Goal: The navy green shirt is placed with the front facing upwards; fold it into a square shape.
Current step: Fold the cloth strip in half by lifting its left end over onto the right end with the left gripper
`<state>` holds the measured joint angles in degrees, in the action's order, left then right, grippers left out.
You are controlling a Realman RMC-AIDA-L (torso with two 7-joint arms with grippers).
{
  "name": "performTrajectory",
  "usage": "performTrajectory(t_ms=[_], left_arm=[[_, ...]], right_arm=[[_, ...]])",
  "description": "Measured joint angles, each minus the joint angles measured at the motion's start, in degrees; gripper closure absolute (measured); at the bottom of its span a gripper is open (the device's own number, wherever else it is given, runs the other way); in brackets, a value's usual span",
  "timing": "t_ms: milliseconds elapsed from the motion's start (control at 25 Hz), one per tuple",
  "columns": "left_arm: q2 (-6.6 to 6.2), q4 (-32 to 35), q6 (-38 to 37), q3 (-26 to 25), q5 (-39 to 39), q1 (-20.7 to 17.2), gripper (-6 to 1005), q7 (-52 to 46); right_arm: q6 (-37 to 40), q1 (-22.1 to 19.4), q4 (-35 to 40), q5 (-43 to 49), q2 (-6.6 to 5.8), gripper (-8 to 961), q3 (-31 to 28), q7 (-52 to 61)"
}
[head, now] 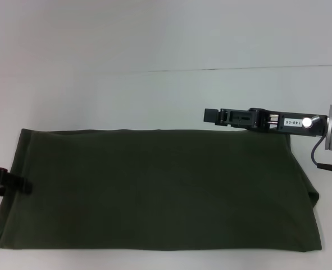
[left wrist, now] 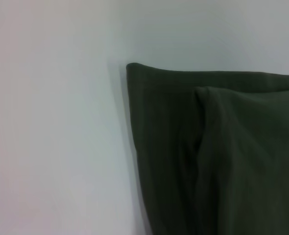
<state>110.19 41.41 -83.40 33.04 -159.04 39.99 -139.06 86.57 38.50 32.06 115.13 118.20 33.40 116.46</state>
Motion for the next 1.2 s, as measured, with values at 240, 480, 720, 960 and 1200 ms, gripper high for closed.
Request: performTrajectory(t_ms=[240,480,720,960,1200], left_arm=[[-0.17,0.10,0.63,0.00,-0.26,-0.30,251,-0.30],[-0.20,0.23,0.74,0.00,-1.36,-0.15,250,-0.34],[-0.02,0.00,1.38,0.42,-1.62,0.02,251,-0.34],[0.08,-0.16,1.53,0.81,-1.62,-0.01,250,-0.34],[0.16,-1.07,1.44,0.80,-1.47,0.25,250,-0.32]], right_arm=[[-0.12,0.09,0.17,0.00,0.00,177,0.00,0.00],[-0.47,0.29,-0.01,0.00,0.00,177,0.11,0.00],[-0.70,0.41,-0.06,0.00,0.00,177,0.64,0.00],[-0.71,0.44,-0.07,0.00,0.00,177,0.65,0.03],[-0.71,0.52,-0.08,0.00,0.00,177,0.62,0.06]])
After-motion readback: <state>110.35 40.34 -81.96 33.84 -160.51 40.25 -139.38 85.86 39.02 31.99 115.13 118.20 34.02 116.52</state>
